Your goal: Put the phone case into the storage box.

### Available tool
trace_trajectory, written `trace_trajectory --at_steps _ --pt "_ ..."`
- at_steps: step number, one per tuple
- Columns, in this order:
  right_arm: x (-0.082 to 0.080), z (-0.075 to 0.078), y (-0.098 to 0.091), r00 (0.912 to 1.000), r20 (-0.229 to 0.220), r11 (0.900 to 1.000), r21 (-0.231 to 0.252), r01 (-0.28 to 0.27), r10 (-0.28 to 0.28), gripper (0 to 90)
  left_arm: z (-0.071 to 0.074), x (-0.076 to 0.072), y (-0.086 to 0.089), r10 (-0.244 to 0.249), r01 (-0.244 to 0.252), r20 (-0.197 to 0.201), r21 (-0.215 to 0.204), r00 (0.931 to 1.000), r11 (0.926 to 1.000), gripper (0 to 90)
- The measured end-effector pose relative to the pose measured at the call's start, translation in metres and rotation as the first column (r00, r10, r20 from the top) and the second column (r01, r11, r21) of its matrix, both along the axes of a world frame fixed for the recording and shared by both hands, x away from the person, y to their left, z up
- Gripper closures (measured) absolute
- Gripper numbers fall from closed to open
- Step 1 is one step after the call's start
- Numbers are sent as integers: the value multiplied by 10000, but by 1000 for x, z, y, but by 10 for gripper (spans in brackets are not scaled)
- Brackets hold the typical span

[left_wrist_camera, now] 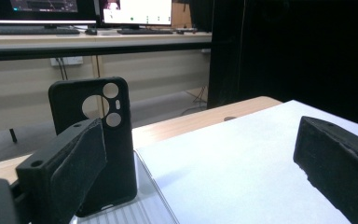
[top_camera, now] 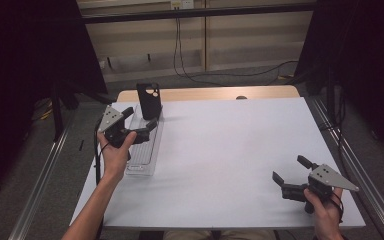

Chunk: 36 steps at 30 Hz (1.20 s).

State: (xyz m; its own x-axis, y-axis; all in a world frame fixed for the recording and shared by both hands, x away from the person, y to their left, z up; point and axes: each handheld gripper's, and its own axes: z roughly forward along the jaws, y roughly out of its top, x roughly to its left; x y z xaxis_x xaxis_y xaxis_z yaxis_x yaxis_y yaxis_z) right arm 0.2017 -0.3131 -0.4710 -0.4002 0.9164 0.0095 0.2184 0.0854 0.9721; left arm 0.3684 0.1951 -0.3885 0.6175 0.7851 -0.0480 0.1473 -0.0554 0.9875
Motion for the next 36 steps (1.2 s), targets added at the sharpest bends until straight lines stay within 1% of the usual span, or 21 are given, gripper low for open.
trace_trajectory --at_steps 3,4,5,6,7,8,10,13,14,17,19,20,24,25,28,30,31,32,33,35,36 --pt "0 0 0 10000 -23 10000 -24 -41 41 0 -4 -6 3 70 -70 -19 54 10000 10000 23" --pt "0 0 0 10000 -33 10000 -31 -43 43 0 -5 -8 2 157 -158 -6 -245 9999 9996 23" --pt "0 0 0 10000 -39 10000 -29 -34 33 0 -5 -10 5 97 -97 -14 -66 10000 9999 23" --pt "0 0 0 10000 -47 10000 -20 -31 31 0 -6 -12 6 108 -108 14 -103 9999 9999 23" --pt "0 0 0 10000 -26 10000 -19 -16 16 0 -7 -13 4 181 -182 -13 -369 9998 9992 23" --pt "0 0 0 10000 -37 10000 -22 -26 26 0 -7 -15 6 244 -244 -3 -106 9997 9996 23" --pt "0 0 0 10000 8 10000 -3 30 -30 0 -7 -18 8 87 -87 -48 92 10000 9999 23" --pt "-1 0 -1 10000 18 9999 37 97 -97 0 -8 -25 9 134 -133 90 -59 9999 9999 23" --pt "-1 0 0 9999 25 9998 85 156 -156 0 -8 -27 9 40 -41 105 60 9999 10000 23" --pt "-1 1 0 9999 -25 9998 113 157 -156 0 -10 -35 8 -75 75 175 26 9998 10000 23" --pt "-1 1 -1 9999 19 9999 39 141 -141 0 -12 -41 9 -10 9 212 74 9998 10000 23" --pt "-1 1 -1 9999 10 9999 17 120 -120 0 -13 -44 9 -54 54 158 39 9999 10000 23" --pt "-1 1 -1 9999 4 9999 65 143 -143 0 -19 -57 10 58 -58 2 356 10000 9993 23" --pt "-1 1 -1 9999 -18 9999 55 127 -127 0 -22 -60 11 135 -136 52 262 9999 9996 23" --pt "-1 1 -1 9999 0 9999 20 125 -125 0 -30 -65 15 102 -99 -121 192 9999 9998 23" --pt "-1 1 -1 9998 -11 9998 77 197 -197 0 -35 -68 18 209 -201 -261 284 9994 9994 23" --pt "-1 1 0 9997 -31 9996 123 236 -235 0 -38 -69 20 203 -198 -259 187 9995 9996 23" --pt "-1 1 -1 9998 5 9998 67 194 -194 0 -40 -71 22 347 -343 -264 162 9990 9993 23" --pt "-1 1 -1 9999 16 9999 31 165 -165 0 -42 -73 24 337 -331 -274 204 9991 9992 23" --pt "-1 1 -1 9999 -33 9999 48 153 -153 0 -46 -75 27 388 -390 -354 -33 9986 9992 23" --pt "-1 0 -1 9998 -5 9998 50 194 -194 0 -47 -77 29 401 -398 -399 83 9984 9992 23"
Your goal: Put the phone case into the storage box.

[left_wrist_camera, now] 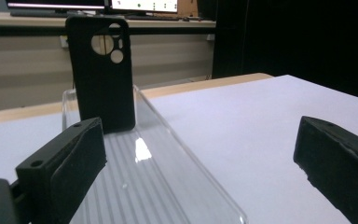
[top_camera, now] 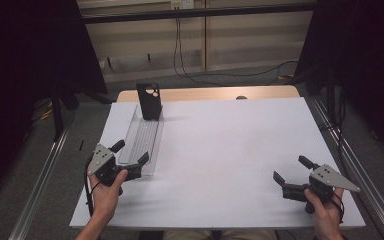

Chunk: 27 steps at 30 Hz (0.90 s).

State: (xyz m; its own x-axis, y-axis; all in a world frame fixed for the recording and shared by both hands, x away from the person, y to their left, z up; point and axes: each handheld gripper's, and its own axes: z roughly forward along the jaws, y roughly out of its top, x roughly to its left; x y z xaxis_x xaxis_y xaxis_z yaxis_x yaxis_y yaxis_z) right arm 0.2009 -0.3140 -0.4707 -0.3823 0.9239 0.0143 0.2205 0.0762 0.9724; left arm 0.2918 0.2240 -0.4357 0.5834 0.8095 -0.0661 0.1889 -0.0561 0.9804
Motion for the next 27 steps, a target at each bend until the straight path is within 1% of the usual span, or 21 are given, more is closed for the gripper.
trace_trajectory --at_steps 1,3,5,6,8,10,11,13,14,15,16,18,19,21,22,23,25,26,27 --pt "0 0 0 10000 11 10000 -41 -13 13 0 -1 -2 2 7 -7 47 -49 10000 10000 23" --pt "-1 0 0 10000 18 10000 19 28 -28 0 -4 -5 6 45 -45 49 34 10000 10000 23" --pt "-1 0 0 10000 17 10000 -34 -33 33 0 -7 -9 9 178 -178 43 6 9998 9998 23" --pt "-1 0 0 10000 28 10000 -36 -18 18 0 -8 -11 10 254 -253 68 -96 9997 9996 23" --pt "-1 0 0 10000 14 10000 -33 -45 45 0 -10 -14 13 494 -494 27 -161 9988 9987 23" --pt "-1 0 0 10000 53 10000 -31 -40 40 0 -12 -18 17 580 -580 1 -148 9983 9982 23" --pt "-1 0 0 10000 50 10000 -25 -34 34 0 -13 -20 18 570 -569 31 -239 9984 9981 23" --pt "-1 0 0 10000 55 10000 57 71 -71 0 -15 -24 19 767 -766 62 -210 9970 9968 23" --pt "-1 0 -1 10000 -22 10000 65 -20 20 0 -16 -25 20 752 -751 62 -198 9971 9970 23" --pt "-1 0 -1 10000 2 10000 80 54 -54 0 -17 -27 20 807 -807 13 -179 9967 9966 23" --pt "-1 0 -1 10000 -28 10000 44 2 -2 0 -18 -28 20 997 -994 85 -247 9950 9947 24" --pt "-1 -1 0 10000 29 10000 3 15 -15 0 -18 -29 18 831 -828 105 -300 9965 9961 24" --pt "-2 -1 0 10000 22 10000 -39 -6 6 0 -19 -29 17 720 -712 169 -428 9973 9965 23" --pt "-2 -1 -1 10000 26 10000 -57 -22 22 0 -20 -29 17 507 -499 130 -526 9986 9974 23" --pt "-2 -1 -1 10000 -17 10000 -20 -21 21 0 -22 -29 17 659 -655 110 -346 9978 9973 24" --pt "-2 -1 -1 10000 -45 10000 -7 5 -5 0 -23 -29 17 669 -665 116 -308 9977 9973 24" --pt "-2 -1 -2 10000 -70 10000 -6 55 -56 0 -24 -29 18 792 -793 -57 -410 9968 9960 24" --pt "-2 -1 -2 9999 -45 10000 8 95 -95 0 -25 -29 17 799 -802 -125 -305 9967 9963 24" --pt "-2 -1 -2 10000 -38 10000 -27 46 -46 0 -25 -29 17 865 -867 -85 -334 9962 9957 24"
